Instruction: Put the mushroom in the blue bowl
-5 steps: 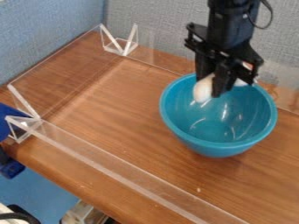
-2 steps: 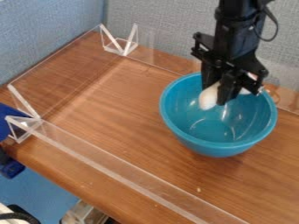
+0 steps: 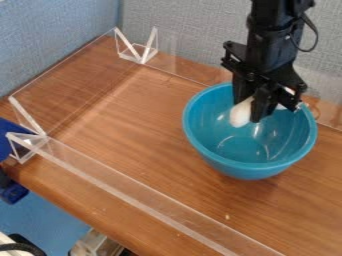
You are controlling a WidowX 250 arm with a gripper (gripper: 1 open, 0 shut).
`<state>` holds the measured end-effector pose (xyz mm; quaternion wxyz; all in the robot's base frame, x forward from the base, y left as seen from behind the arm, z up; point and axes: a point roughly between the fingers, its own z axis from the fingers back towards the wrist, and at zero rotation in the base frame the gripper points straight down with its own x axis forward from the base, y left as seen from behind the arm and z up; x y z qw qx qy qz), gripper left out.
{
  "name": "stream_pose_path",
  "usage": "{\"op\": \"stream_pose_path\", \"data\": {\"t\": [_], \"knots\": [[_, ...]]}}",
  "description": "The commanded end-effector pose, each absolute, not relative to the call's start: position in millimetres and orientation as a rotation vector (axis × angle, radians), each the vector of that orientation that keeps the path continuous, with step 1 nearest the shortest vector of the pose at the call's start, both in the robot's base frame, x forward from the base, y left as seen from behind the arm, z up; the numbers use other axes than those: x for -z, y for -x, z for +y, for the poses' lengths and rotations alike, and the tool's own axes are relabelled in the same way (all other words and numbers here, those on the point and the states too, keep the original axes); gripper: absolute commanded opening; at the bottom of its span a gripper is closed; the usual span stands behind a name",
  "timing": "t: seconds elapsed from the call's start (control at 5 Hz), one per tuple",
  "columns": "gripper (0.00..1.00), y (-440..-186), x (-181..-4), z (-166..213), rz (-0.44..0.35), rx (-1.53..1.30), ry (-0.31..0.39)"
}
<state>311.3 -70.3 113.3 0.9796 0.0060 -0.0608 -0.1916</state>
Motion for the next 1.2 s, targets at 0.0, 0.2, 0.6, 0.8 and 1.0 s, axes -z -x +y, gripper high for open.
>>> {"op": "stream_pose_path", "data": {"t": [0.0,0.2,0.6,0.8,1.0], "knots": [[0.0,-316,-122.4,-71,-0.17,0.389,-0.007],[1.0,-320,-113.4,-71,-0.158,0.391,-0.002],[1.0,-328,-116.9,-65,-0.165,0.39,-0.023],[1.0,-331,-119.4,-64,-0.168,0.391,-0.032],[1.0,-329,-128.6,-61,-0.175,0.383,-0.044]]}}
